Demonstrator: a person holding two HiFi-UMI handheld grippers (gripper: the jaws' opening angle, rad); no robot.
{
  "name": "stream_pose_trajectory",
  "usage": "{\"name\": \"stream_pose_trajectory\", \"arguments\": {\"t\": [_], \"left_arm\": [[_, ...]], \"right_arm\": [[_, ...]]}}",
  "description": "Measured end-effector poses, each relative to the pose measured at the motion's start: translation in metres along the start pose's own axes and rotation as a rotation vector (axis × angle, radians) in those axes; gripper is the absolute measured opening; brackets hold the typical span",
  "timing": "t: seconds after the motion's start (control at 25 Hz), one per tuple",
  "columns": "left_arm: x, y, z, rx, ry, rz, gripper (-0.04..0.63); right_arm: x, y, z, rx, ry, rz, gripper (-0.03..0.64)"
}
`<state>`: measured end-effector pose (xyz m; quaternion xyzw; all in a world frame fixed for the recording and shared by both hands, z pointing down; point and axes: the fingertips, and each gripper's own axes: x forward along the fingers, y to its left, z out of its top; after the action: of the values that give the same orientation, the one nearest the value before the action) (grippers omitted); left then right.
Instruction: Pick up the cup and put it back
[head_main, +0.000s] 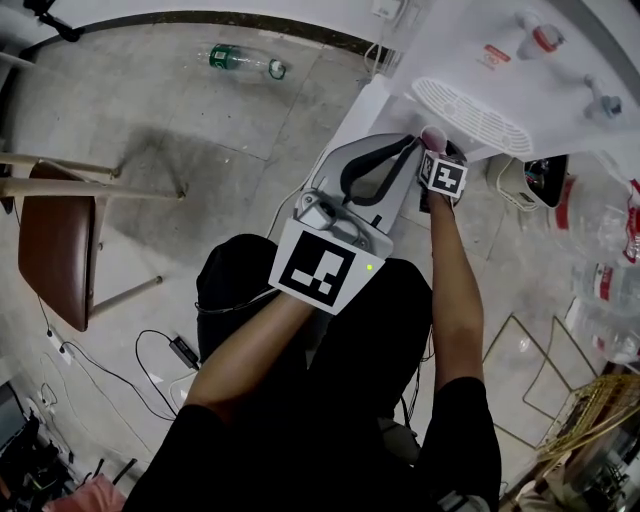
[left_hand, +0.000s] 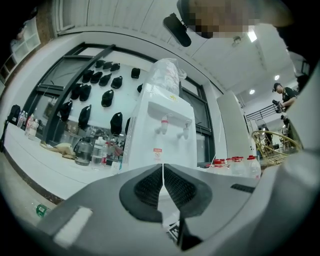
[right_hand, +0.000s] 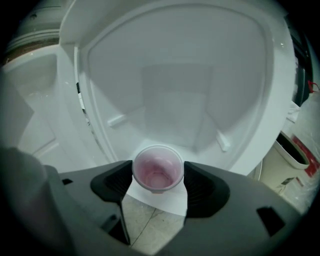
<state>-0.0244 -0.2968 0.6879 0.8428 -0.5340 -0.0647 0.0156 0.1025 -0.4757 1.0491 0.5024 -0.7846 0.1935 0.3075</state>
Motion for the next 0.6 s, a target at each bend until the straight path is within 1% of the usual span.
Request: {"name": "stream_pose_trajectory", "arguments": {"t": [0.08, 0.2, 0.4, 0.48, 0.6], "left_arm": [[0.004, 0.001, -0.001, -0.001, -0.004, 0.007, 0.012], [0.009, 0.001, -0.001, 0.002, -0.018, 0.006, 0.012], [0.012, 0.007, -0.008, 0.007, -0.005, 0.008, 0.012], [0.013, 0.01, -0.01, 0.01, -0.003, 0.013, 0.012], [0.015, 0.008, -0.01, 0.013, -0.004, -0.002, 0.012]], "right_arm": [[-0.014, 0.001, 0.002, 0.014, -0.009, 0.018, 0.31], [-0.038, 0.007, 0.003, 0.009, -0.012, 0.057, 0.31], [-0.084, 0.014, 0.011, 0.026, -0.028, 0.096, 0.31], [-0.102, 0.018, 0.014, 0.01, -0.038, 0.118, 0.31], [-0.13, 0.026, 0.017, -0.039, -0.046, 0.149, 0.31]]}}
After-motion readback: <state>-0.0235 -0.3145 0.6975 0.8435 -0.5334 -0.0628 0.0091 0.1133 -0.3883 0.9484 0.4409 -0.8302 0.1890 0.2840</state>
